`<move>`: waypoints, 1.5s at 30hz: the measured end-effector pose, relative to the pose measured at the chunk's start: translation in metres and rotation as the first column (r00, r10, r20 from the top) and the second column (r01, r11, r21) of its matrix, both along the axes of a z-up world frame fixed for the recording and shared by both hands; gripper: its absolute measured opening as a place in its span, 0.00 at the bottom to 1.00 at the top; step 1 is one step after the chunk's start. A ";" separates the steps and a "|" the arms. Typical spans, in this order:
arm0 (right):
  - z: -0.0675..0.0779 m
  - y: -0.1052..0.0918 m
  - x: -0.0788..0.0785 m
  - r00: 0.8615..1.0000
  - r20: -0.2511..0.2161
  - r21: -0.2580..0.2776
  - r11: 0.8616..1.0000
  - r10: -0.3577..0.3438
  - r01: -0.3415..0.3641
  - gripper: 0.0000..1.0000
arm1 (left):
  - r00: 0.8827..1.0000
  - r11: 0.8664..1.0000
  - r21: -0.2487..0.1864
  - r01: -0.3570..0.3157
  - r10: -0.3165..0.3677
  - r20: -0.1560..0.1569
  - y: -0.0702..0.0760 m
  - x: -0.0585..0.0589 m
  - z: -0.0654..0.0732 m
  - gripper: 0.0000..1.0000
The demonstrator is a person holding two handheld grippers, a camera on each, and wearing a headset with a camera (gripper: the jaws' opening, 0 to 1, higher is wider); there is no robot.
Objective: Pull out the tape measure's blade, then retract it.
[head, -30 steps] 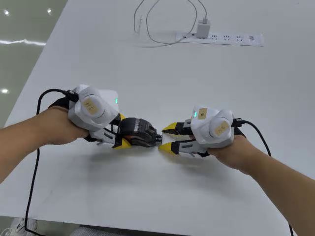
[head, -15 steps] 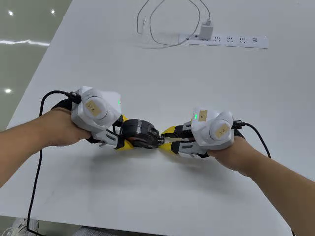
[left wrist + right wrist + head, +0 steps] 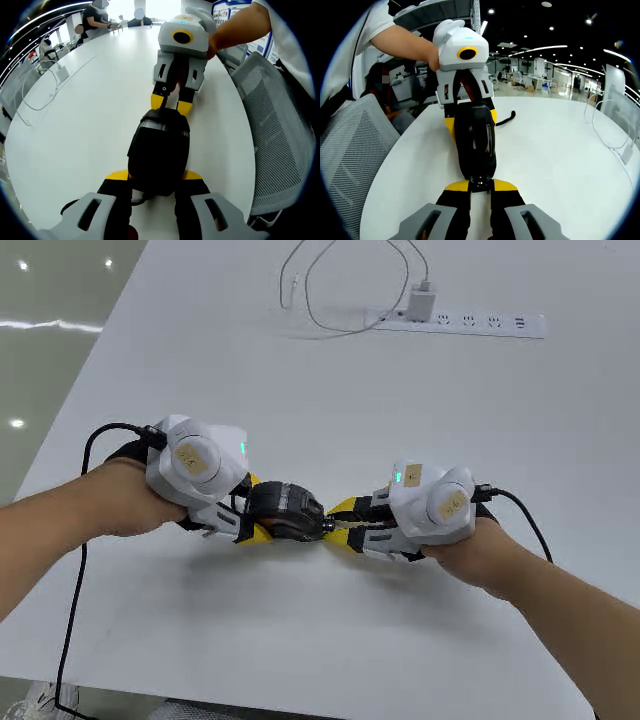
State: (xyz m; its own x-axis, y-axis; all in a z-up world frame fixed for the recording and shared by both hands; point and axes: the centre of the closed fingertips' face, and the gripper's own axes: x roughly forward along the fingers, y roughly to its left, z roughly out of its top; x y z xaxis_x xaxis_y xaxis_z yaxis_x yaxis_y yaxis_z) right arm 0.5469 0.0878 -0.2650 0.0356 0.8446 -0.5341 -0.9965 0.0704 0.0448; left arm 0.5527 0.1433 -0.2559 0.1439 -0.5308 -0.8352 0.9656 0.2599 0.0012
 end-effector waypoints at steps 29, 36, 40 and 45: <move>0.001 -0.007 -0.001 1.000 0.018 -0.024 1.000 0.000 0.000 0.08 | 1.000 1.000 0.003 0.016 -0.016 0.004 -0.001 -0.002 0.002 0.28; 0.001 -0.009 -0.001 1.000 0.020 -0.027 1.000 0.000 0.000 0.08 | 1.000 1.000 0.007 0.019 -0.019 0.005 -0.001 -0.002 0.002 0.28; 0.001 -0.015 -0.002 1.000 0.016 -0.029 1.000 -0.004 0.005 0.08 | 1.000 1.000 0.012 0.023 -0.023 0.007 0.000 -0.002 0.002 0.28; 0.001 -0.020 -0.002 1.000 0.015 -0.033 0.999 -0.009 0.010 0.08 | 1.000 1.000 0.012 0.023 -0.023 0.006 -0.001 -0.002 0.001 0.28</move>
State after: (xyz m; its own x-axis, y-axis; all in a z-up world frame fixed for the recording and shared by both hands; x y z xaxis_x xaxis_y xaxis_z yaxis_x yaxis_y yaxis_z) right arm 0.5450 0.0681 -0.2645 0.0515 0.8261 -0.5612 -0.9963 0.0809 0.0277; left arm 0.5505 0.1427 -0.2544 0.1370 -0.5239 -0.8407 0.9714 0.2372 0.0105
